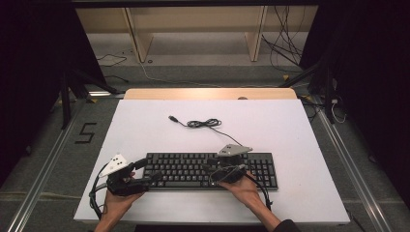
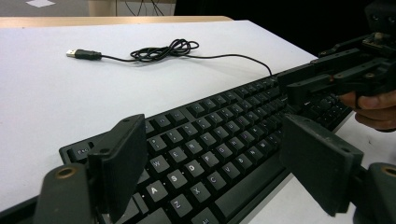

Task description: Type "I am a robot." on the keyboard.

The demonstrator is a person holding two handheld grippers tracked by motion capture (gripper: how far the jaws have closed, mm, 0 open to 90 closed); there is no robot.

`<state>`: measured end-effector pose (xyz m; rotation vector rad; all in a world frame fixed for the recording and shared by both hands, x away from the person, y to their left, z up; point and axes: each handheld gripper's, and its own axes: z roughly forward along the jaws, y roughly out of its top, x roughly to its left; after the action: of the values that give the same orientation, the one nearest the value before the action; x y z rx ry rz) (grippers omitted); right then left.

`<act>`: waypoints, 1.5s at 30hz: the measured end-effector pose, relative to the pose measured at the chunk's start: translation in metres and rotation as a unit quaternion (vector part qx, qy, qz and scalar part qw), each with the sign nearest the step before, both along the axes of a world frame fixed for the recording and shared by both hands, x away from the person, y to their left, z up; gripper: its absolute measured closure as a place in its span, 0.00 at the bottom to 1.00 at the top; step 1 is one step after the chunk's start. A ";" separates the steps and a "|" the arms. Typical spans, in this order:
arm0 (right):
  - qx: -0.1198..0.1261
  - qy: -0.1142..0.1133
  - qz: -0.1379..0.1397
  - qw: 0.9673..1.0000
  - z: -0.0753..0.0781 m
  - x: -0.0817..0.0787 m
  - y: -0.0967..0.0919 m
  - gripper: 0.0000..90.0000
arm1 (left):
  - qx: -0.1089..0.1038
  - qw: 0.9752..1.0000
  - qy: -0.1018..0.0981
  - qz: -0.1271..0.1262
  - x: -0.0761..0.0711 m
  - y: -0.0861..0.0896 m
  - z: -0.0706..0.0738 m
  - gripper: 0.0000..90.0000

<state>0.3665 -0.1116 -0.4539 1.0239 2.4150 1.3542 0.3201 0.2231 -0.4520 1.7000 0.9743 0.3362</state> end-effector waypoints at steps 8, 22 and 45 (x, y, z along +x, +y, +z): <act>0.004 -0.003 0.000 1.000 0.006 -0.006 -0.008 0.35 | 0.000 1.000 0.002 0.009 0.001 0.004 0.000 0.26; 0.025 -0.018 -0.006 1.000 0.014 -0.019 -0.025 0.27 | 0.015 0.999 0.024 0.034 0.005 0.012 -0.002 0.33; 0.035 -0.033 -0.013 0.999 0.017 -0.031 -0.035 0.25 | 0.104 0.990 0.093 0.022 0.013 0.013 -0.018 0.92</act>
<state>0.3354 -0.1469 -0.4369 1.0080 2.3146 1.4496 0.3336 0.2362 -0.4698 1.9281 1.1461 0.3212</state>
